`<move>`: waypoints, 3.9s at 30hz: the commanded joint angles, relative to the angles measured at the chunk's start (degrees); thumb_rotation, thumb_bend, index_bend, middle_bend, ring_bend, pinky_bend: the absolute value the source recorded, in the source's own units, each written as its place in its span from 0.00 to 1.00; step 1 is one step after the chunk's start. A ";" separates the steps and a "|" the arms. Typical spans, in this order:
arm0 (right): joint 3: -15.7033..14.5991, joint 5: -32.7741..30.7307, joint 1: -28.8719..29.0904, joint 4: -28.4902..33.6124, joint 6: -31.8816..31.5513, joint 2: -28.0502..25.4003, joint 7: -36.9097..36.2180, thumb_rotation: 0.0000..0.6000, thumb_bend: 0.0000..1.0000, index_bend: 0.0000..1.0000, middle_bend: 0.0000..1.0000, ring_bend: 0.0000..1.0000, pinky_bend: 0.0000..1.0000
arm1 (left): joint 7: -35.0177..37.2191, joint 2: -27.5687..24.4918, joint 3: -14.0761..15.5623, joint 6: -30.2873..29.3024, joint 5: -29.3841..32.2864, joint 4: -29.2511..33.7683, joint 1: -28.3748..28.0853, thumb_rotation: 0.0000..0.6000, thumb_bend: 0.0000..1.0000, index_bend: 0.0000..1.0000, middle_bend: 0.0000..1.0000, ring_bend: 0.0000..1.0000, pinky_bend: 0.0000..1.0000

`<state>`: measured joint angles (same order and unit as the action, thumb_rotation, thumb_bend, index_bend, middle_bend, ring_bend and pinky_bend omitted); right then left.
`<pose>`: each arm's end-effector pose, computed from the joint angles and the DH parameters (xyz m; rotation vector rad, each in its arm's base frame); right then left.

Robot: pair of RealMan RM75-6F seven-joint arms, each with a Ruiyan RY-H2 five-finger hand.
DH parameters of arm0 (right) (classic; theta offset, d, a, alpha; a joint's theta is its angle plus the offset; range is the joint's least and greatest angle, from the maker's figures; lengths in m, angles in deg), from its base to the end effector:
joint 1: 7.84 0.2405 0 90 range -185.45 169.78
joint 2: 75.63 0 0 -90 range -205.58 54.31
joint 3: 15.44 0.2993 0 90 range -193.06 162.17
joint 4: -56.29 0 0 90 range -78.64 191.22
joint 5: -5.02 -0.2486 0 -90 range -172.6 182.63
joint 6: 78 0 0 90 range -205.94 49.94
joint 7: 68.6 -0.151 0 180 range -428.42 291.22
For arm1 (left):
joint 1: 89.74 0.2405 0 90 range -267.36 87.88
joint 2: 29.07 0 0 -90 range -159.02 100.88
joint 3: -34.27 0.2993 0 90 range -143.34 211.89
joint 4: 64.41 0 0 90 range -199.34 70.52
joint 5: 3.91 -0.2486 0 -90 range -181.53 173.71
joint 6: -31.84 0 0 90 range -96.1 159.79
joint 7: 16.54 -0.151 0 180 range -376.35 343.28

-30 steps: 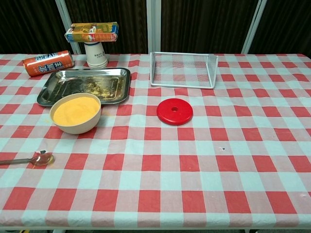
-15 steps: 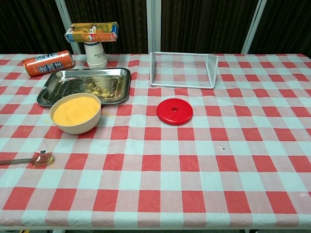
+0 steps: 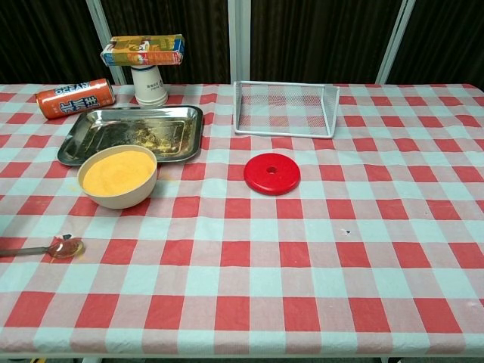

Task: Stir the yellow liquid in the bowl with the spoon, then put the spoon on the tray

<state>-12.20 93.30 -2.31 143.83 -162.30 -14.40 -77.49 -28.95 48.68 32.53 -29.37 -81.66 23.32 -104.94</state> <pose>-0.3809 -0.2025 0.1693 1.4119 -0.9012 0.9468 -0.3490 0.2388 0.0040 -1.7082 -1.1108 -0.6616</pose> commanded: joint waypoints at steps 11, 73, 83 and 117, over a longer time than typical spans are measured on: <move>0.08 -0.65 0.44 -0.97 1.02 0.47 -0.75 1.00 0.20 0.00 0.00 0.00 0.00 | -3.00 4.77 -0.29 4.38 7.59 -1.53 -2.63 1.00 0.31 0.58 0.88 0.90 0.95; 1.19 -1.07 0.15 0.04 -0.77 -1.75 -0.09 1.00 0.20 0.00 0.00 0.00 0.00 | -9.58 1.10 -6.58 -3.28 8.50 3.47 -9.66 1.00 0.41 0.61 0.91 0.91 0.95; 1.26 -1.49 -0.19 0.12 -1.01 -2.01 -0.65 1.00 0.20 0.00 0.00 0.00 0.00 | -19.69 8.24 -8.14 1.27 14.23 -4.82 -16.55 1.00 0.41 0.61 0.91 0.91 0.95; 1.67 -1.36 -0.09 -0.19 -1.30 -2.22 -1.58 1.00 0.20 0.00 0.00 0.00 0.00 | -22.94 7.23 -5.40 4.52 20.40 -4.01 -20.58 1.00 0.40 0.52 0.89 0.91 0.94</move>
<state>-10.53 91.94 -2.40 143.64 -163.61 -16.63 -79.07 -52.30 55.79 27.08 -25.27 -61.51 19.71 -125.28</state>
